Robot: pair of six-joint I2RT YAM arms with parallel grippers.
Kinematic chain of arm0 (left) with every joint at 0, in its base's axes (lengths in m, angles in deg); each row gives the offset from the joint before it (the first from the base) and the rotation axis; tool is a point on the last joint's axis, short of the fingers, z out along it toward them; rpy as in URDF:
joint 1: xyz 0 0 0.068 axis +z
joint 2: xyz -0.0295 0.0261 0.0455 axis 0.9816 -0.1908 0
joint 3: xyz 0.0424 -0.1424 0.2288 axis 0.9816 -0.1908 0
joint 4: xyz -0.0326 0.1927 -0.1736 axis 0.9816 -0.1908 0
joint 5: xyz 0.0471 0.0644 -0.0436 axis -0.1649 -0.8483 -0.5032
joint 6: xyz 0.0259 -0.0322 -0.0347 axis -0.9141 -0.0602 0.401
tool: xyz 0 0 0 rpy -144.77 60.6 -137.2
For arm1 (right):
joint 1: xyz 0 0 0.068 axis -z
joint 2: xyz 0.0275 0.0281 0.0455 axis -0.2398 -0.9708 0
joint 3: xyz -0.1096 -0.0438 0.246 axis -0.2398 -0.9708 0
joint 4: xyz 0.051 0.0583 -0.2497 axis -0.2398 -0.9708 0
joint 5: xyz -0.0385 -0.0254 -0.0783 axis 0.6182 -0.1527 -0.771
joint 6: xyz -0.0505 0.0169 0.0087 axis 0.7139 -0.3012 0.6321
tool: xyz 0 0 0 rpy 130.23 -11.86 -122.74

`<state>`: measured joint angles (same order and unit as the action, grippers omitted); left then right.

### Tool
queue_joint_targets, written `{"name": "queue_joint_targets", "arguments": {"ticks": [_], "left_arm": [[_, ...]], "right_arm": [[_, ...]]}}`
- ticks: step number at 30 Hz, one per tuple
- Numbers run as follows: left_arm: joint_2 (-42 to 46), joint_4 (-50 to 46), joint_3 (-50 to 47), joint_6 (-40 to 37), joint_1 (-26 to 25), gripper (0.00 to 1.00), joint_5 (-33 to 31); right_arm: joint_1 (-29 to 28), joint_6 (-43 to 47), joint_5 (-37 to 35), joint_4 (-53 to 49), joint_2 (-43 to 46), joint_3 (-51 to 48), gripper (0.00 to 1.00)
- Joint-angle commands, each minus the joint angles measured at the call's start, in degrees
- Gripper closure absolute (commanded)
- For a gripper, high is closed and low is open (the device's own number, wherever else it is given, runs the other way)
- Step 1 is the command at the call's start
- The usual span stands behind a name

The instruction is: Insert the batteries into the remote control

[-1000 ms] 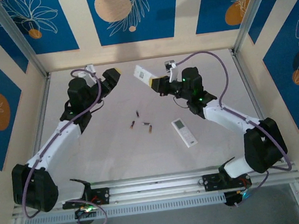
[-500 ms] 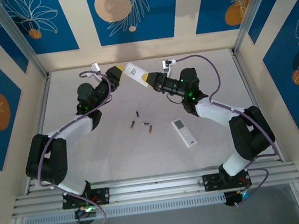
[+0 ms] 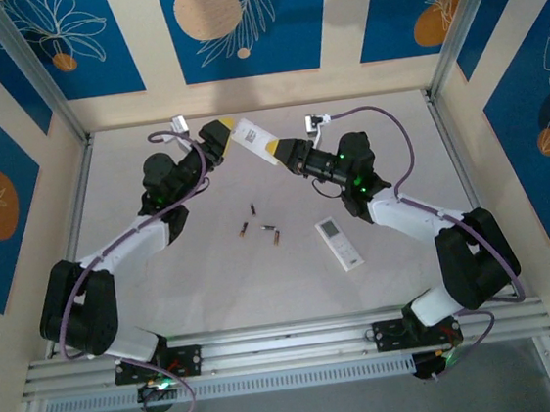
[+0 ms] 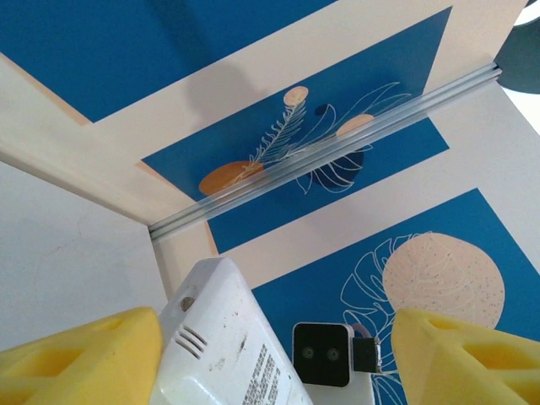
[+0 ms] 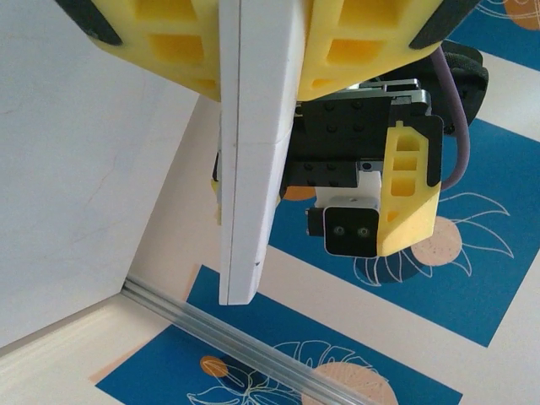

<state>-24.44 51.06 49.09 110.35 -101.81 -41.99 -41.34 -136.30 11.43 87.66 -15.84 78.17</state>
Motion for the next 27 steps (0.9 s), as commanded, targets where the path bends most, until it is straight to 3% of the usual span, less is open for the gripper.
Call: {"name": "queue_joint_targets", "arguments": {"ticks": [1, 8, 12, 15, 21, 24, 27], "left_arm": [[-1.1, -5.3, 0.9, 0.6, -2.3, 0.26, 3.9], [2.8, -14.1, 0.3, -5.4, -1.3, 0.17, -0.9], [0.1, -4.9, 1.9, -2.3, -2.2, 0.21, 4.7], [-2.2, 1.4, 3.1, 0.8, -3.3, 0.28, 7.0], [-3.1, 4.7, 3.4, 1.7, -4.3, 0.62, 7.2], [-3.8, 7.9, 3.6, 3.2, -4.8, 0.69, 7.4], [-4.2, 10.0, 3.6, 3.4, -4.9, 0.7, 6.8]], "right_arm": [[-0.6, 0.7, 0.9, 6.4, 1.7, -0.5, 0.87], [1.3, 5.5, -1.9, 1.0, 7.9, -2.4, 0.87], [0.8, 3.8, -0.7, 2.1, 6.1, -2.4, 0.86], [0.4, 0.7, 0.8, 6.4, 3.2, -2.2, 0.86], [-0.5, -0.8, 1.9, 6.3, 0.5, -0.5, 0.84], [-1.9, -2.6, 2.8, 7.7, -1.9, 0.4, 0.84], [-2.9, -4.9, 3.2, 10.1, -4.0, 0.7, 0.83]]}}
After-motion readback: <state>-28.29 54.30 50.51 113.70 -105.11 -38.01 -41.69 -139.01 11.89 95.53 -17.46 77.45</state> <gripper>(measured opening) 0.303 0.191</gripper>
